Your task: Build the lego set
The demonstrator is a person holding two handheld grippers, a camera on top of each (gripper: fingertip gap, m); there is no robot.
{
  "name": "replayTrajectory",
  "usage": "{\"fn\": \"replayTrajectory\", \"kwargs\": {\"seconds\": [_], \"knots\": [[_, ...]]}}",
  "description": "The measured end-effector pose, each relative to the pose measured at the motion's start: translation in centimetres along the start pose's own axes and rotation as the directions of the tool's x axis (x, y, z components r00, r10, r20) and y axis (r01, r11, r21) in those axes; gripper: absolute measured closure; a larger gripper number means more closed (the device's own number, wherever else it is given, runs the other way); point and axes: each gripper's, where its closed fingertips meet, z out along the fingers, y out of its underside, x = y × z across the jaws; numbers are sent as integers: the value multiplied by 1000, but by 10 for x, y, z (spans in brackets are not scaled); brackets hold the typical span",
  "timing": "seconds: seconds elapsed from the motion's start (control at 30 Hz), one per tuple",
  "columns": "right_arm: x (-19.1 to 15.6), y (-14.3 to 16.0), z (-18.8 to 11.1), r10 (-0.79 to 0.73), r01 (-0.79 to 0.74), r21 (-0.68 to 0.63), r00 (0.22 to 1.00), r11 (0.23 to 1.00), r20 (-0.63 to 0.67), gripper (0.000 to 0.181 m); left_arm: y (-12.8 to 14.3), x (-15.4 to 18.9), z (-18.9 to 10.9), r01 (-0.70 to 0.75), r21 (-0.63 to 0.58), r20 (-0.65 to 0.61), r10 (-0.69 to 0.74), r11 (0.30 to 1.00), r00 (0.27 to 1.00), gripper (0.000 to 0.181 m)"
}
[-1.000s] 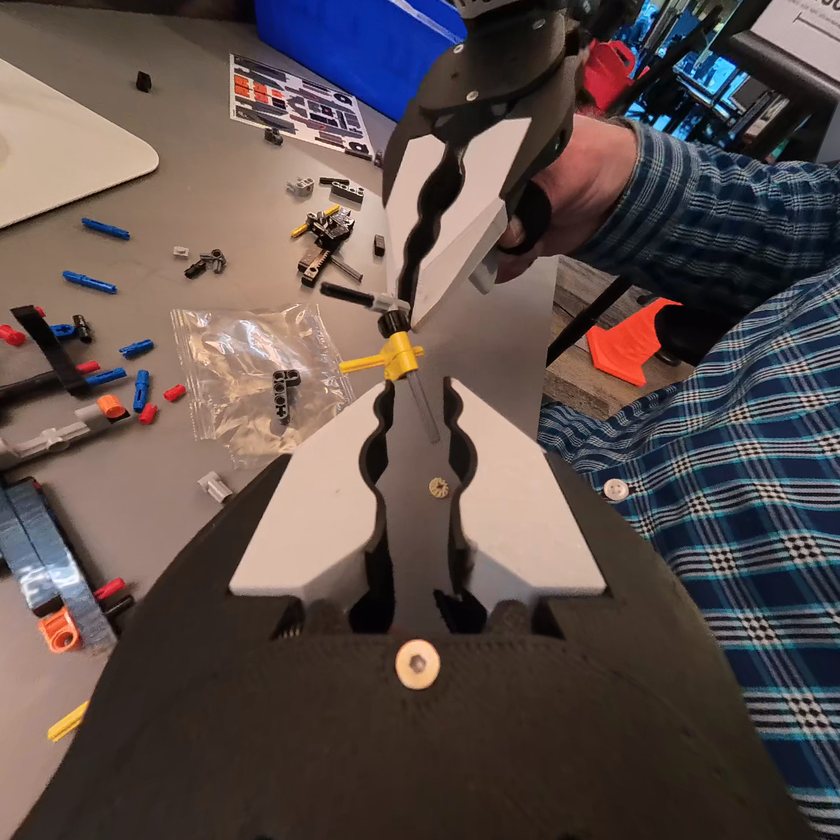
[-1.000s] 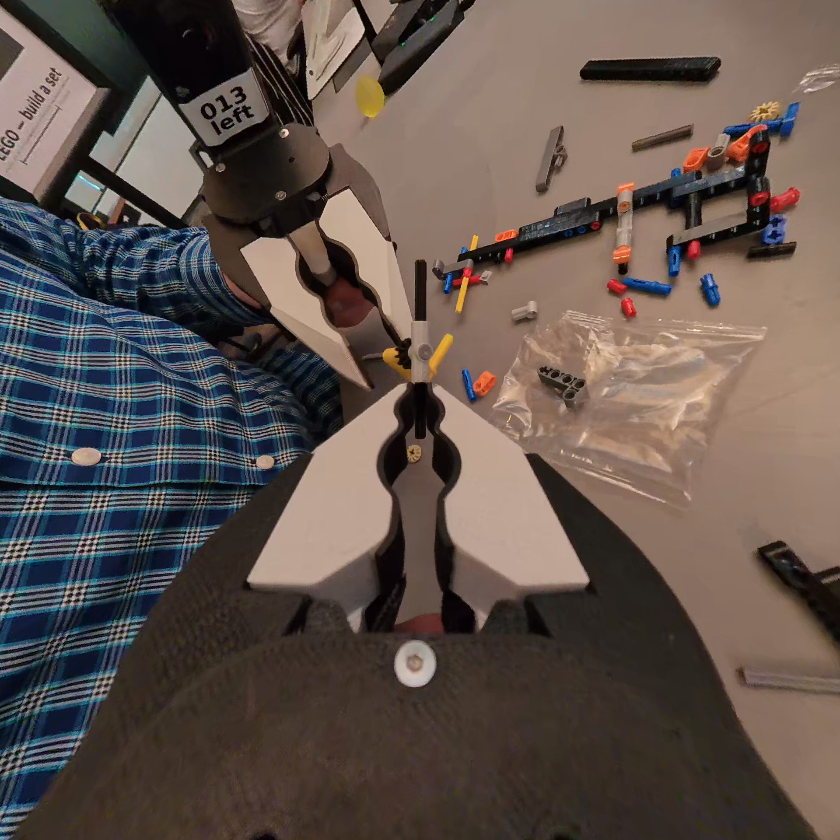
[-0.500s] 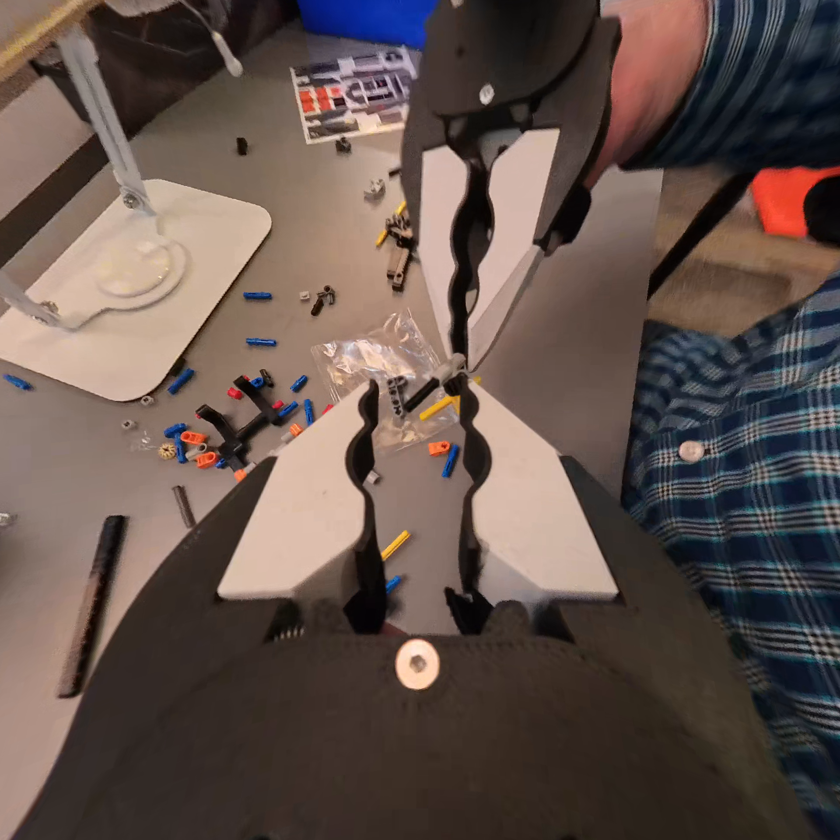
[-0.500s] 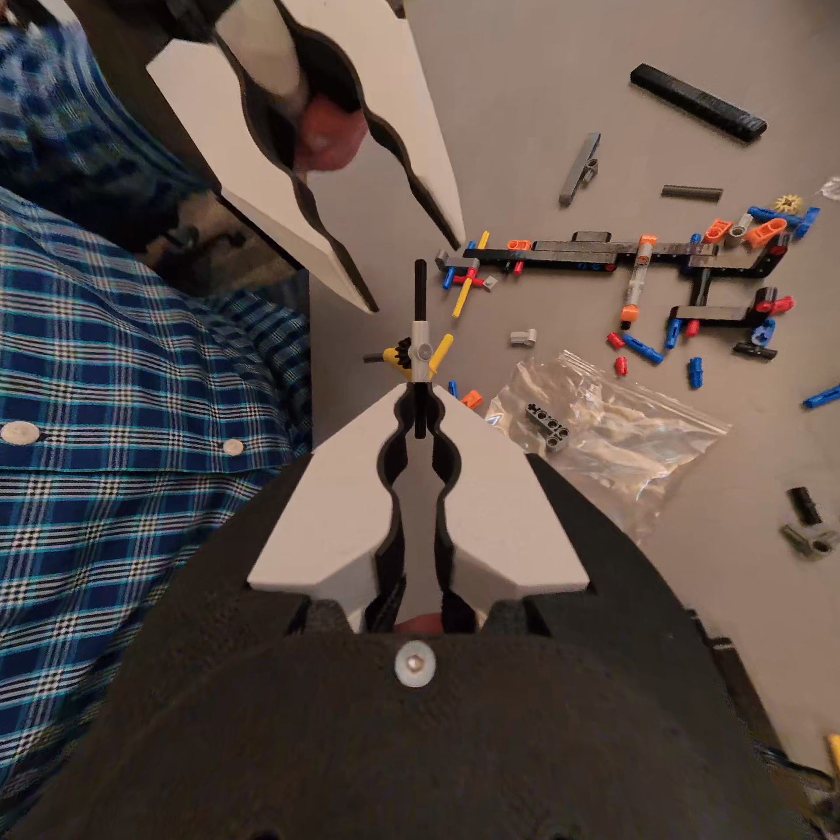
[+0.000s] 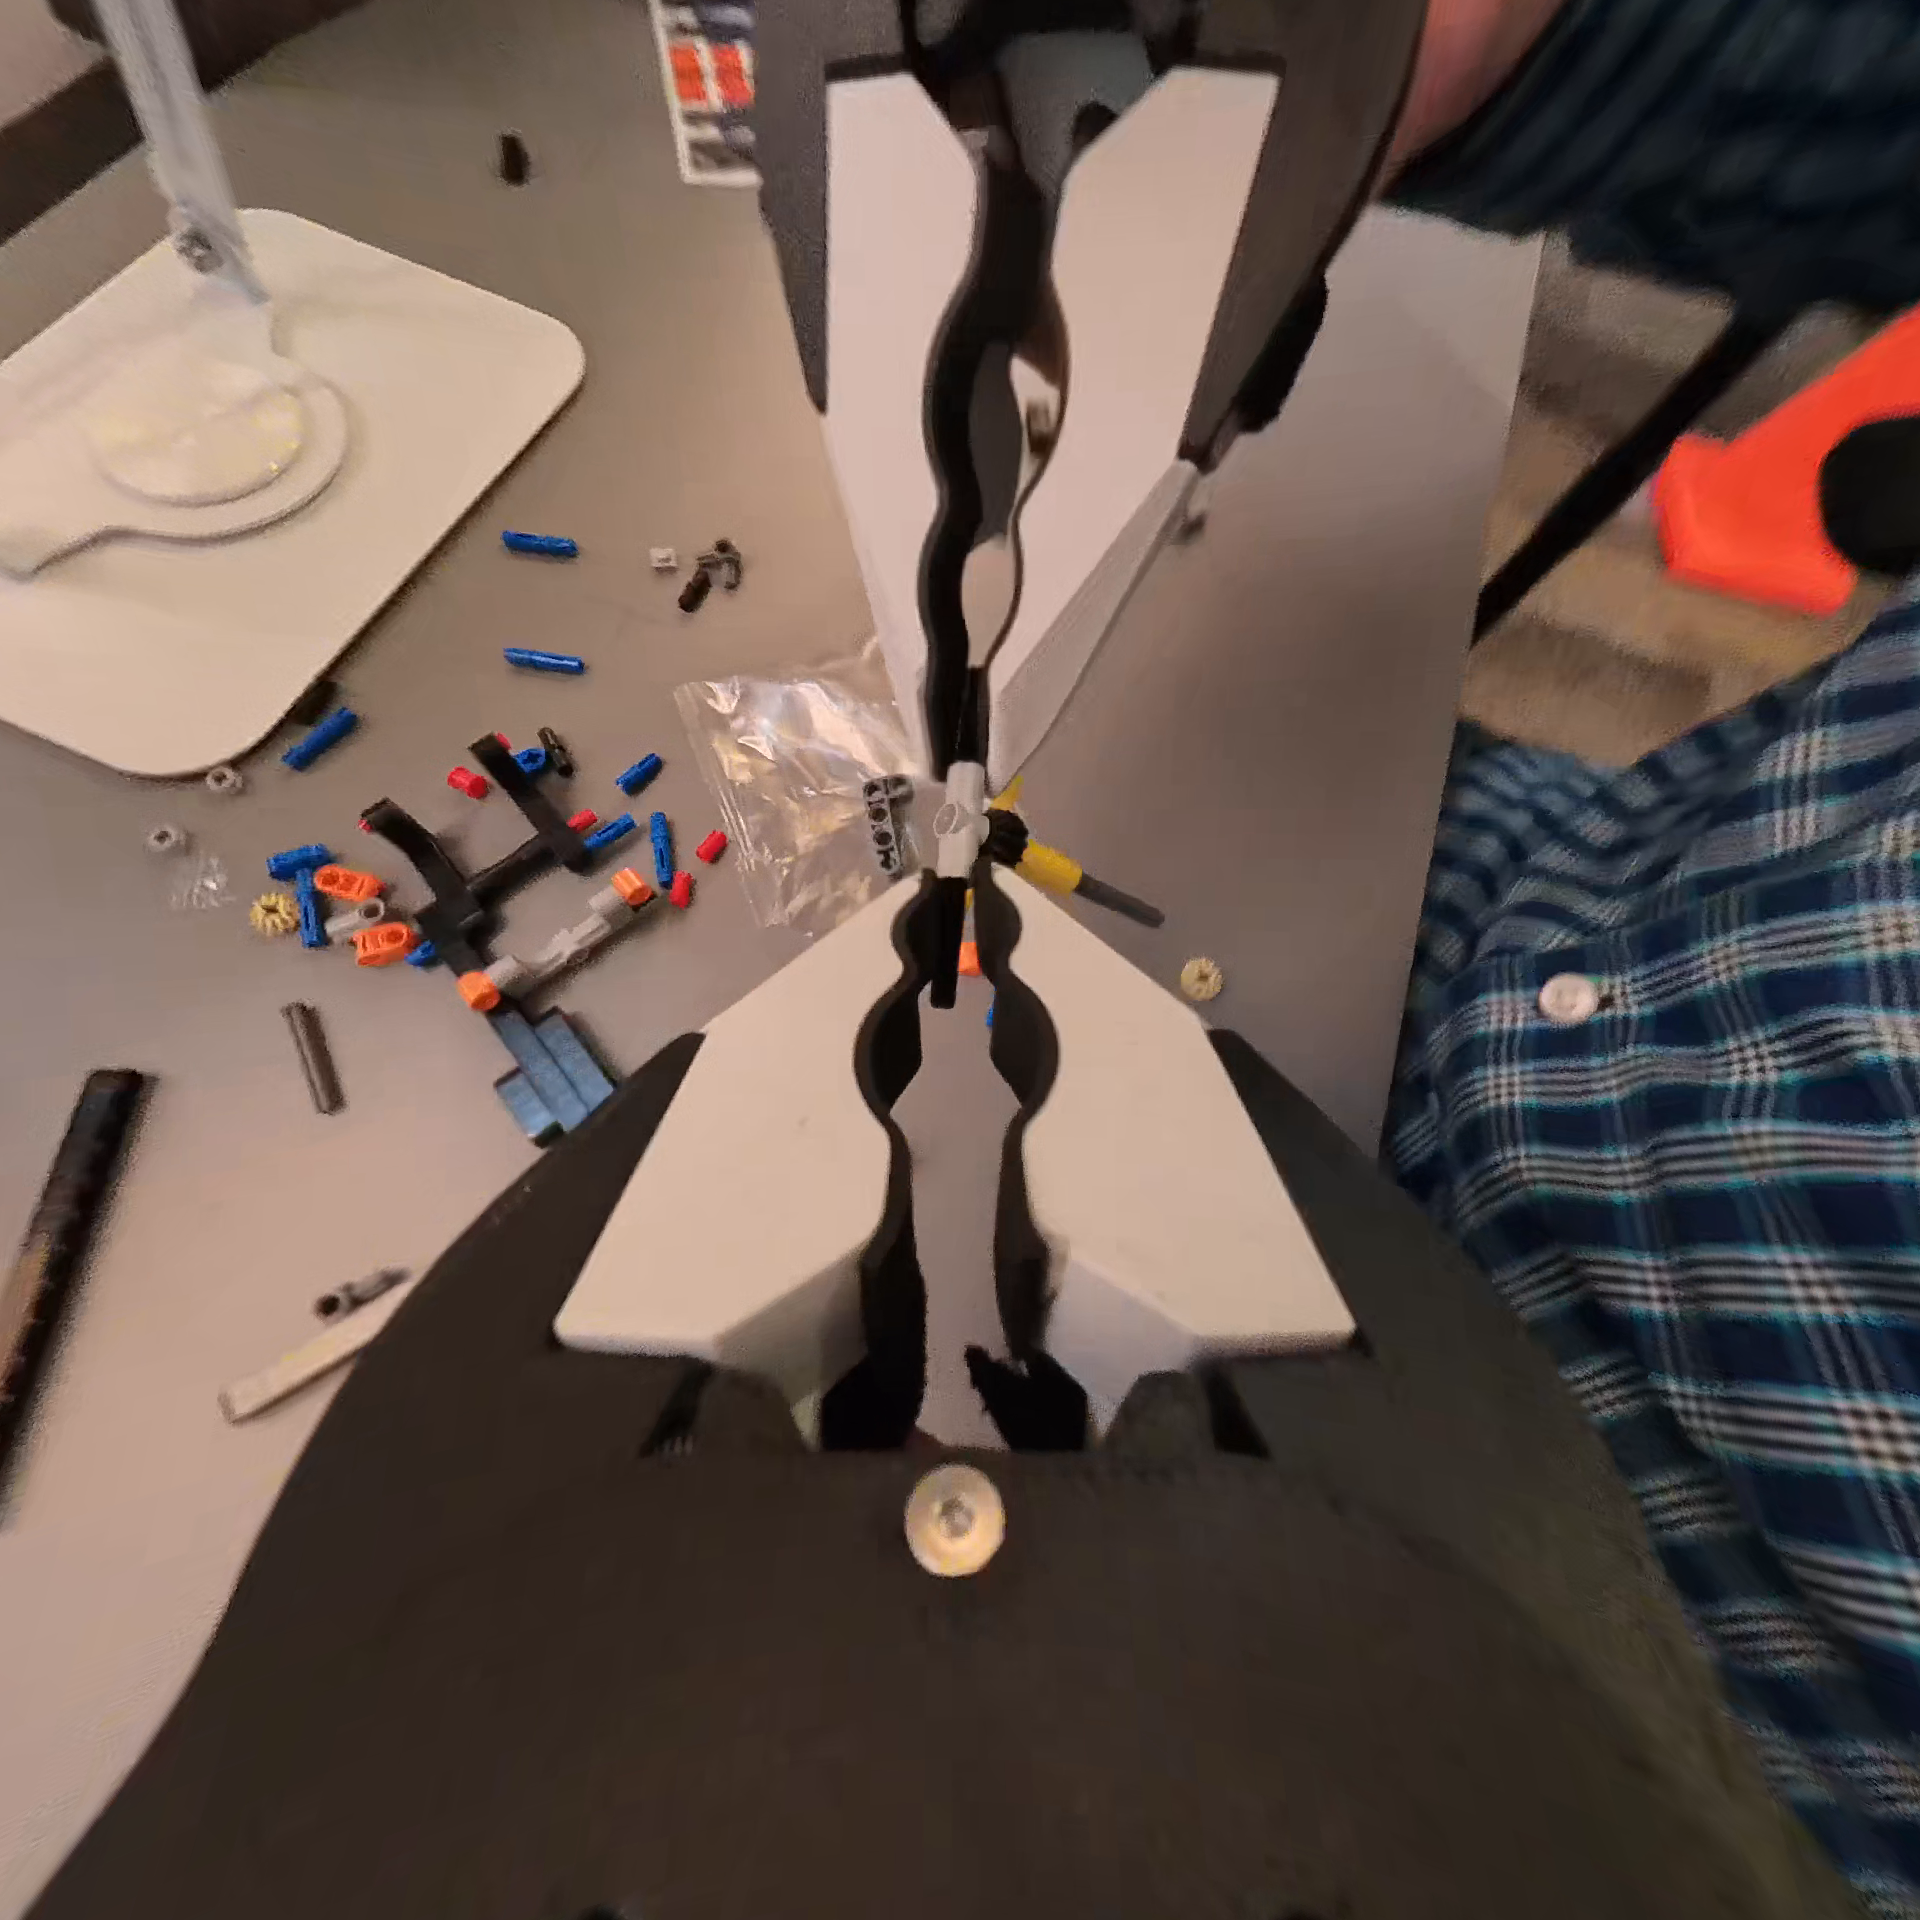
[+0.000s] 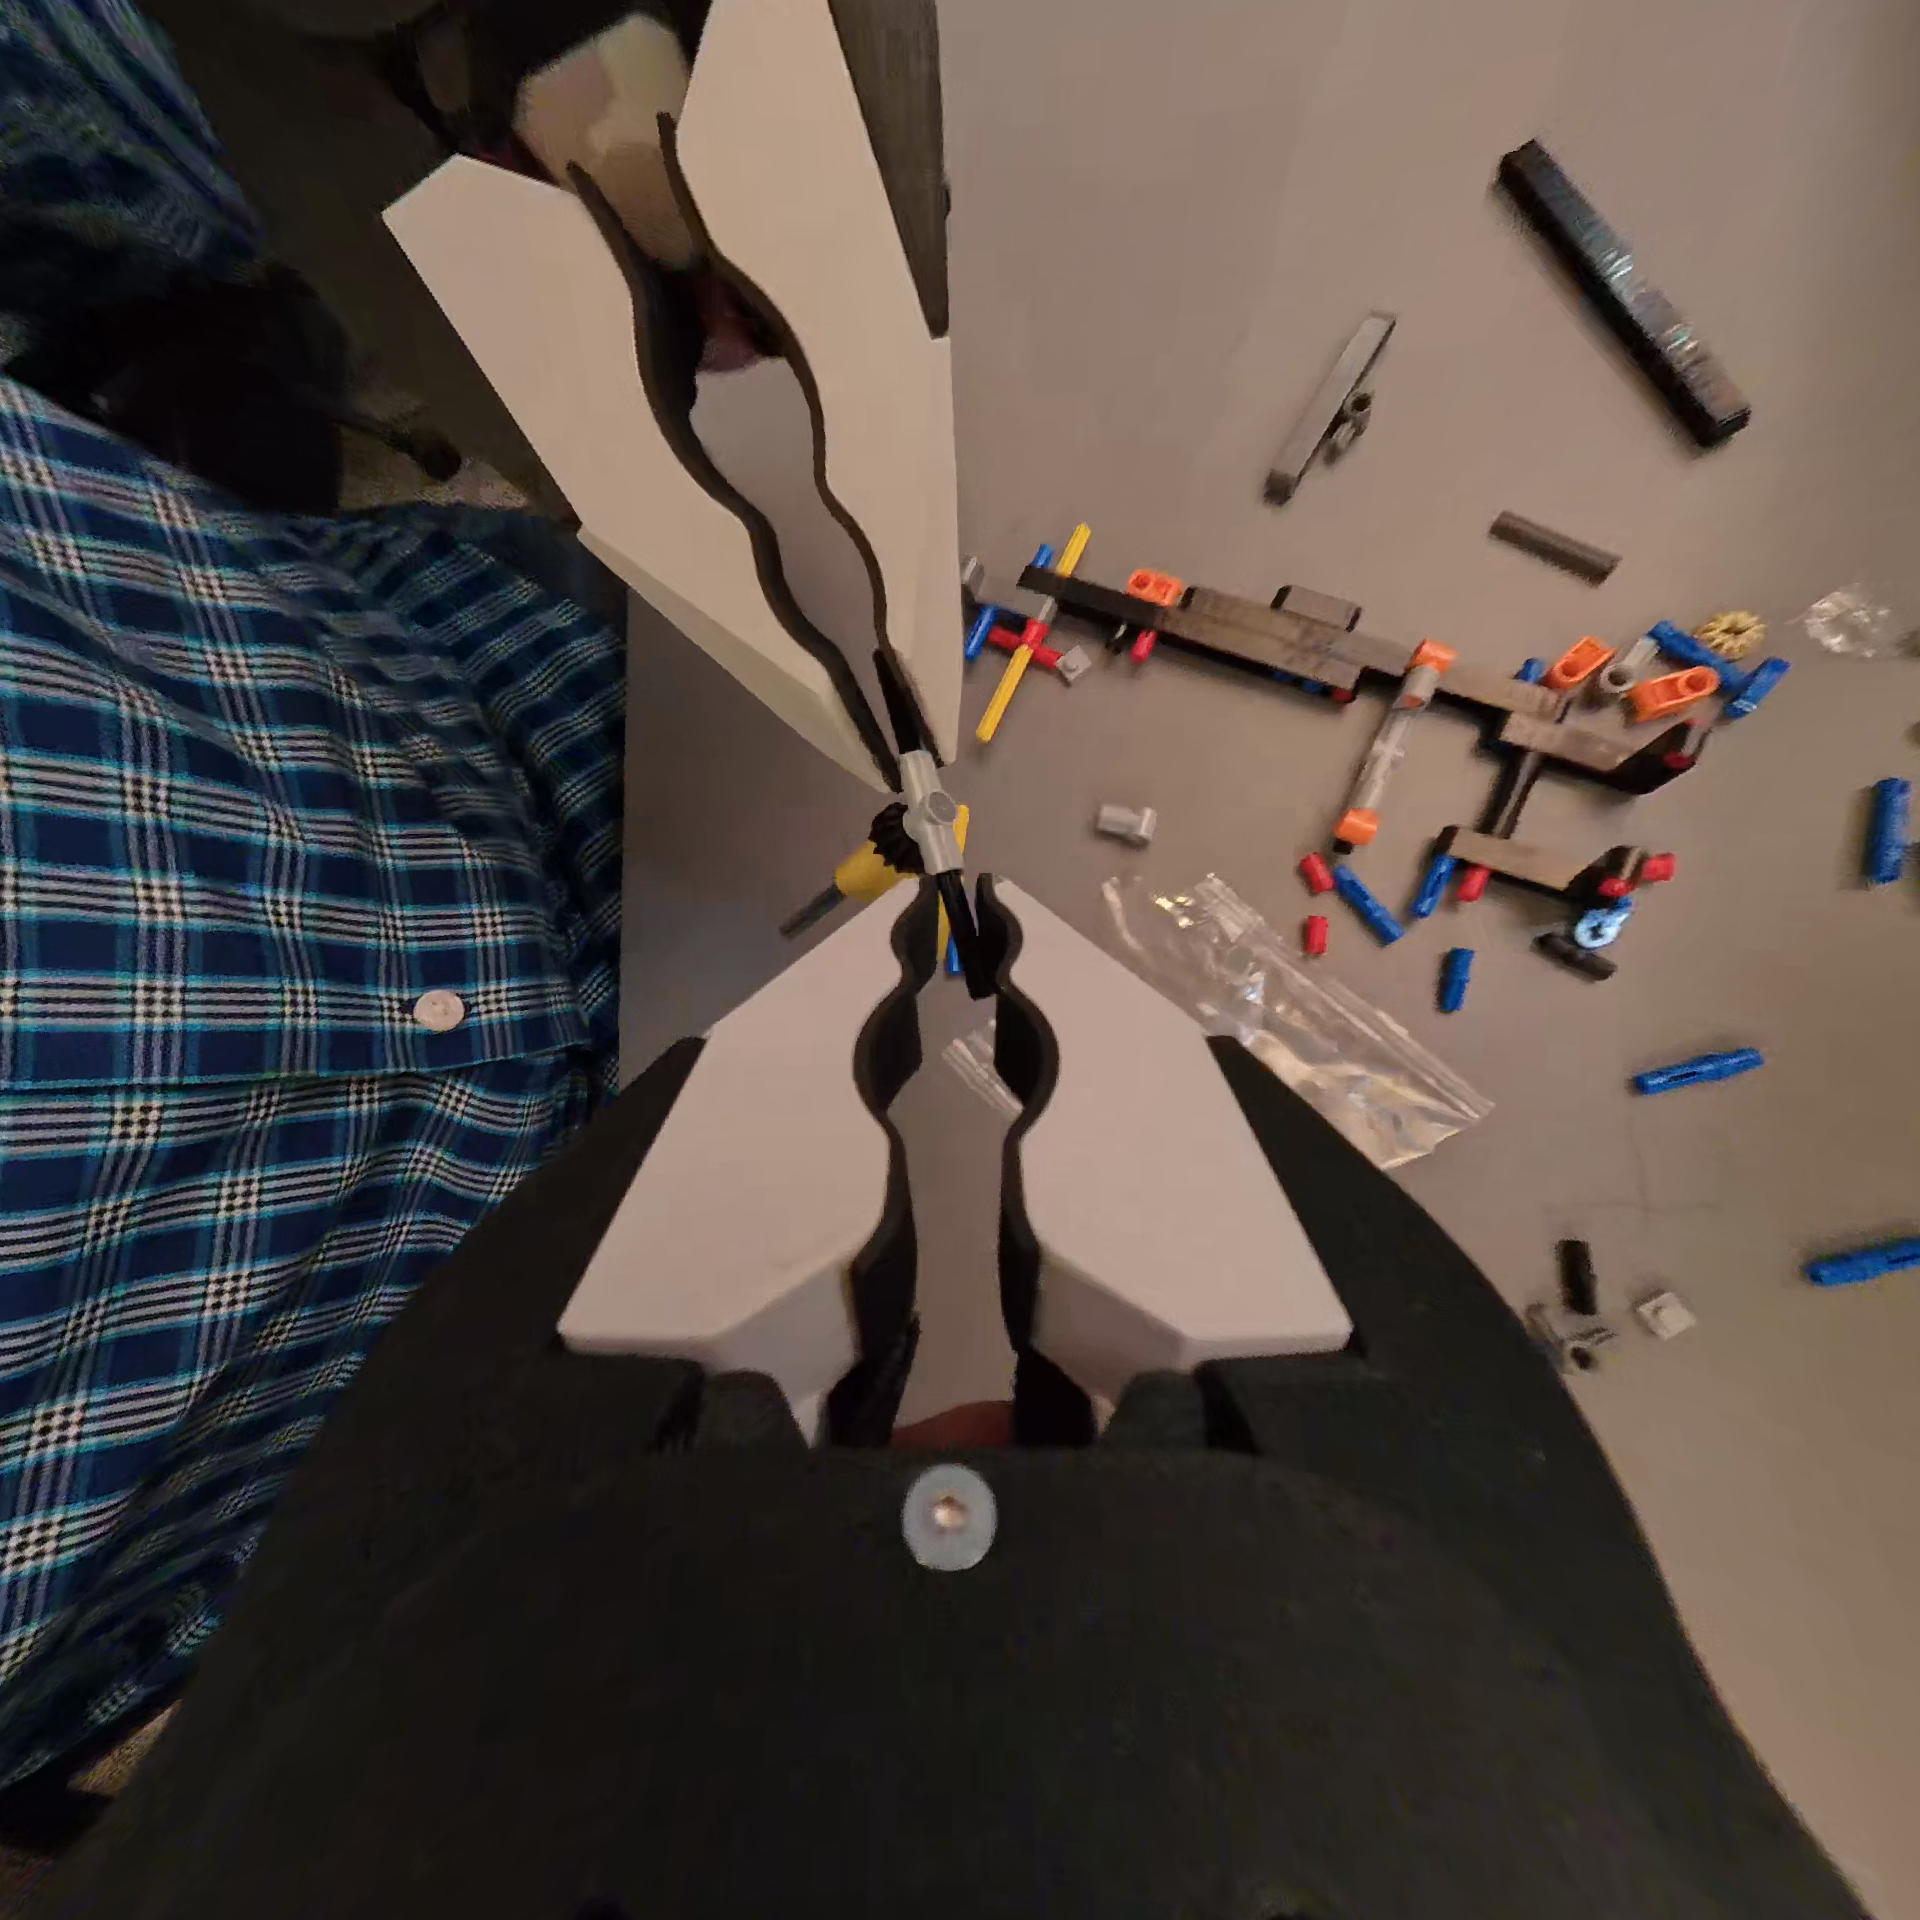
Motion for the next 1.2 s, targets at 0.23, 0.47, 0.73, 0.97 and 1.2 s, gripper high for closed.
{"fn": "replayTrajectory", "kwargs": {"seconds": [0.23,0.47,0.73,0.97,1.2], "knots": [[26,-39,-25,29,-11,155,993,988,-116,157,-11,-20,-18,255,262,-37,-255,931,966,178],[15,-32,-34,198,-185,287,980,940,-17,152,-20,-38,-32,388,435,-95,-387,813,917,178],[-2,-37,-12,324,-379,358,924,853,204,154,-26,-40,-33,398,499,-102,-404,769,909,178],[-4,-44,-6,320,-382,375,922,845,219,176,-28,-37,-33,373,523,-86,-388,766,917,178],[12,-37,-12,145,-107,311,984,944,-101,180,-29,-31,-38,321,497,-85,-323,806,943,171]]}}
